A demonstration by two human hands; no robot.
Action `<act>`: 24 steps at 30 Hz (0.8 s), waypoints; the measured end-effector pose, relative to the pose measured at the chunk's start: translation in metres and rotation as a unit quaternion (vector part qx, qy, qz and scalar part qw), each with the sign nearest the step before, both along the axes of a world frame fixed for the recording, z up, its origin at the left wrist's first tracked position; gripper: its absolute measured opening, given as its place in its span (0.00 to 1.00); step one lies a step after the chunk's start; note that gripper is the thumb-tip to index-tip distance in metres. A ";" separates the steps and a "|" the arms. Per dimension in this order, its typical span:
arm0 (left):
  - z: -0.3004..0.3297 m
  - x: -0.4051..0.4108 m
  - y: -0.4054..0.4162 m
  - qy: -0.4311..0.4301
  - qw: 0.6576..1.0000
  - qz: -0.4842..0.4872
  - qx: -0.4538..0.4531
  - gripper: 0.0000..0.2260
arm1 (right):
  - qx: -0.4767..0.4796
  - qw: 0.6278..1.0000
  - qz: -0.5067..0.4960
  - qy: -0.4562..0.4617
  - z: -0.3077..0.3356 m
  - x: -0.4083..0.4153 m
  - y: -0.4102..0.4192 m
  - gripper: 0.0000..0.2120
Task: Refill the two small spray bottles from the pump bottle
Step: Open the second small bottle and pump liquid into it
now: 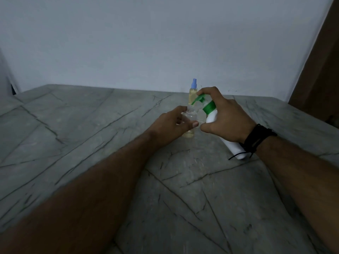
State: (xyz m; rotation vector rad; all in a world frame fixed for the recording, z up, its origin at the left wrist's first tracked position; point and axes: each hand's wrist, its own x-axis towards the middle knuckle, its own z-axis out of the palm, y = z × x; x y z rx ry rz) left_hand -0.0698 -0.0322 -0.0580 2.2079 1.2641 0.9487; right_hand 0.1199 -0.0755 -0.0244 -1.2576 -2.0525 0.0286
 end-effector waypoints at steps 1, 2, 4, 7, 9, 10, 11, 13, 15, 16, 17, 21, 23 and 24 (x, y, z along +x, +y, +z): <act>0.000 0.000 0.000 0.000 1.000 -0.002 -0.001 0.27 | 0.002 1.000 -0.001 0.000 0.000 0.000 0.000 0.36; 0.000 0.000 0.000 0.001 1.000 -0.003 -0.003 0.27 | 0.004 1.000 -0.003 0.000 0.000 0.000 0.000 0.37; 0.000 0.000 0.000 -0.001 1.000 -0.006 -0.005 0.26 | 0.005 1.000 -0.003 0.000 0.001 0.000 -0.001 0.36; 0.000 0.000 0.000 0.001 1.000 -0.006 0.002 0.26 | 0.000 1.000 0.000 0.002 0.002 0.000 -0.001 0.34; 0.000 0.000 -0.001 0.004 1.000 -0.004 0.004 0.26 | 0.000 1.000 0.002 0.004 0.002 0.000 -0.001 0.34; 0.000 0.000 -0.001 0.003 1.000 -0.005 0.004 0.27 | -0.001 1.000 0.001 0.004 0.001 0.000 -0.001 0.34; 0.001 0.000 -0.002 0.001 1.000 -0.006 0.003 0.27 | -0.002 1.000 0.001 0.005 0.001 0.000 0.000 0.34; 0.002 0.000 -0.002 0.005 1.000 -0.007 0.000 0.27 | -0.001 1.000 0.001 0.004 0.001 0.000 0.000 0.36; 0.002 0.001 -0.002 0.009 1.000 -0.006 -0.004 0.28 | 0.003 1.000 0.000 0.001 0.001 0.000 0.000 0.37; 0.002 0.001 -0.003 0.010 1.000 -0.005 -0.004 0.28 | 0.003 1.000 -0.001 0.000 0.001 0.000 0.000 0.36; 0.003 0.001 -0.003 0.012 1.000 -0.003 -0.003 0.28 | 0.002 1.000 -0.001 0.000 0.001 0.000 0.000 0.36; 0.002 0.001 -0.001 0.009 1.000 0.000 -0.005 0.27 | 0.001 1.000 0.000 0.004 0.001 -0.001 0.000 0.34; 0.002 0.002 0.000 0.012 1.000 0.002 -0.008 0.28 | -0.002 1.000 -0.001 0.004 0.001 -0.001 0.000 0.35; 0.001 0.002 0.000 0.015 1.000 0.003 -0.009 0.29 | -0.001 1.000 -0.002 0.002 0.001 -0.001 -0.001 0.35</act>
